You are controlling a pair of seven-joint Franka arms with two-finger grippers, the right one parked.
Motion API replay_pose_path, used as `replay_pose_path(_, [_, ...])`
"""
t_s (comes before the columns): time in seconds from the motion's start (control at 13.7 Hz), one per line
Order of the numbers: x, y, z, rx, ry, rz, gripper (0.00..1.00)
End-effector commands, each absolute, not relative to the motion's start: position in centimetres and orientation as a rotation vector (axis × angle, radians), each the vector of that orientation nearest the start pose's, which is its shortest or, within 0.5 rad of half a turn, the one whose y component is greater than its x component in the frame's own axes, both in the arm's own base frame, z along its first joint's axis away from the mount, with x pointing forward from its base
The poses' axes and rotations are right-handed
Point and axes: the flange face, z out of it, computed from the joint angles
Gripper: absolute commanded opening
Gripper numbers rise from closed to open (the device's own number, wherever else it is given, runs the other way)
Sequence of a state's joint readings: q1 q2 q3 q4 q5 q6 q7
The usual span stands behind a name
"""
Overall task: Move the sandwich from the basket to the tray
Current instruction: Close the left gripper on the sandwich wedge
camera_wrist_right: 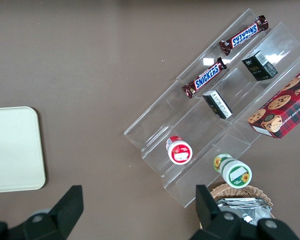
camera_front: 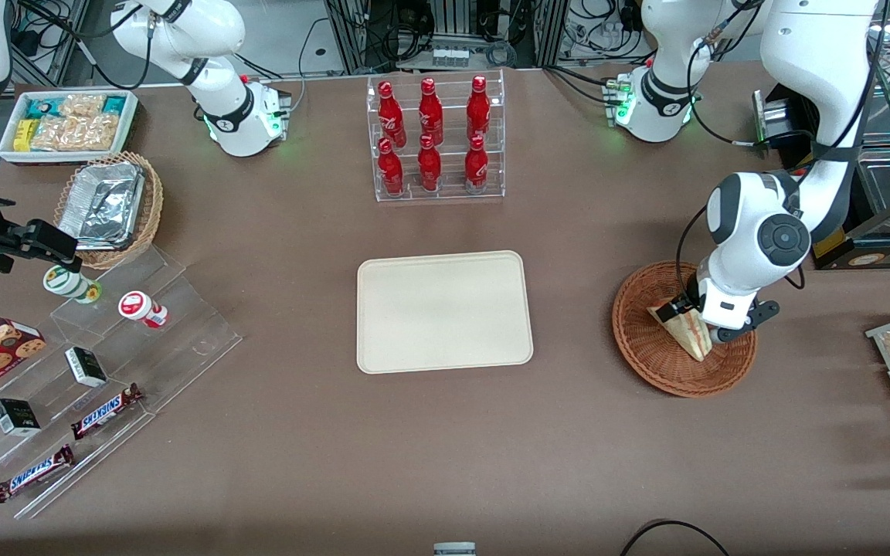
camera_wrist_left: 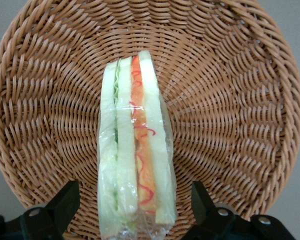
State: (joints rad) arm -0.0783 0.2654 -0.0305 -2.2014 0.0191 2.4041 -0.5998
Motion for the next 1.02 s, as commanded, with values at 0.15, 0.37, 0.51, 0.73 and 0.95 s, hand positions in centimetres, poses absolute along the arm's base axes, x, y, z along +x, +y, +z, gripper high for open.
replay_pose_path(0.15, [54.7,-5.7,25.1,-3.01,-0.752,0.063,0.41])
replay_pose_path(0.37, [54.8,-5.7,25.1,-3.009,-0.755,0.063,0.0])
replay_pose_path(0.51, [55.1,-5.7,26.1,-3.013,-0.754,0.045,0.0])
replay_pose_path(0.73, [56.7,-5.9,30.0,-2.99,-0.741,0.119,0.0])
replay_pose_path(0.95, [58.4,-7.3,34.4,-2.974,-0.698,0.209,0.0])
